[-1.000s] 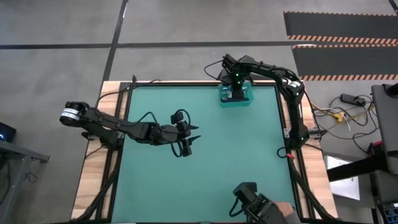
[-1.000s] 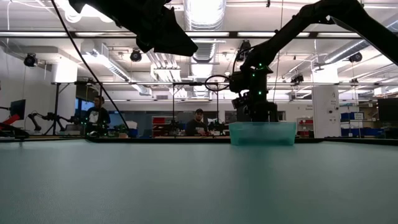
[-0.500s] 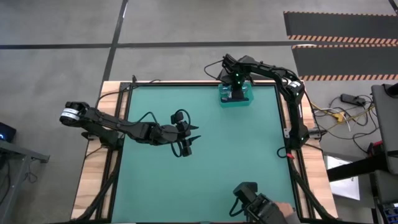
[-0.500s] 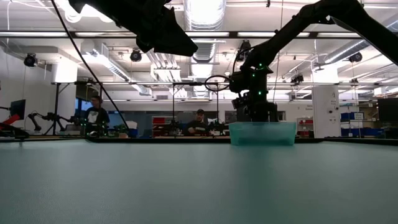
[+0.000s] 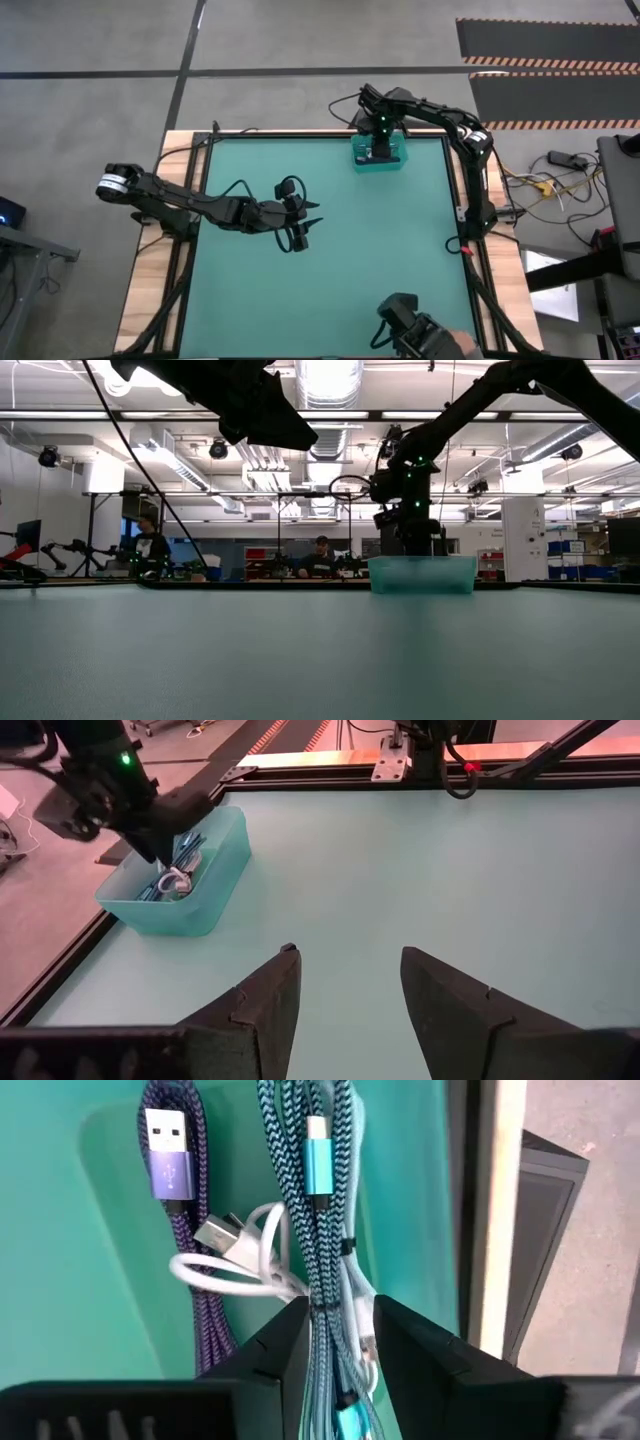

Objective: Pick and place USB-C Cables
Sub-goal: Return to Home Position

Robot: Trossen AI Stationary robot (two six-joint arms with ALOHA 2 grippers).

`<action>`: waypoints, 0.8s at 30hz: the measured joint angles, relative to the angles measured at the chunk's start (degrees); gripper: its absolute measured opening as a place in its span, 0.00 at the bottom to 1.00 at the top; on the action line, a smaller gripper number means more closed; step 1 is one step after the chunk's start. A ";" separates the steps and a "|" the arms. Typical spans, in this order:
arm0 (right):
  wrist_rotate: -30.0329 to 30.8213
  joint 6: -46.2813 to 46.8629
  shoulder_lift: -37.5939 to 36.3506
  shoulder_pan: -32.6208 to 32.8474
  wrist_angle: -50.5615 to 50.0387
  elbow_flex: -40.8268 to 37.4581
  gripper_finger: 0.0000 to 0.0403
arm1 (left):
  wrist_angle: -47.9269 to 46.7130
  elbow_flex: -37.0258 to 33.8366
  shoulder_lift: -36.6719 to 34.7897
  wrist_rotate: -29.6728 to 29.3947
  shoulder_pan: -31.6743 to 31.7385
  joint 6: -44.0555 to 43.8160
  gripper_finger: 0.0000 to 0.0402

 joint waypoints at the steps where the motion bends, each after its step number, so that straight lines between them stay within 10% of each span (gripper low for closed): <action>1: -0.02 0.61 -0.51 0.02 -0.12 0.00 0.26 | -0.01 0.00 0.00 -0.01 0.01 0.00 0.39; 15: -16.71 7.20 -9.86 2.45 -1.90 -0.99 0.18 | -0.10 0.08 -0.29 -0.15 0.01 1.18 0.39; 24: -17.01 9.78 -16.51 11.90 4.17 -7.10 0.16 | -0.21 -0.10 -2.51 -0.15 0.00 2.76 0.39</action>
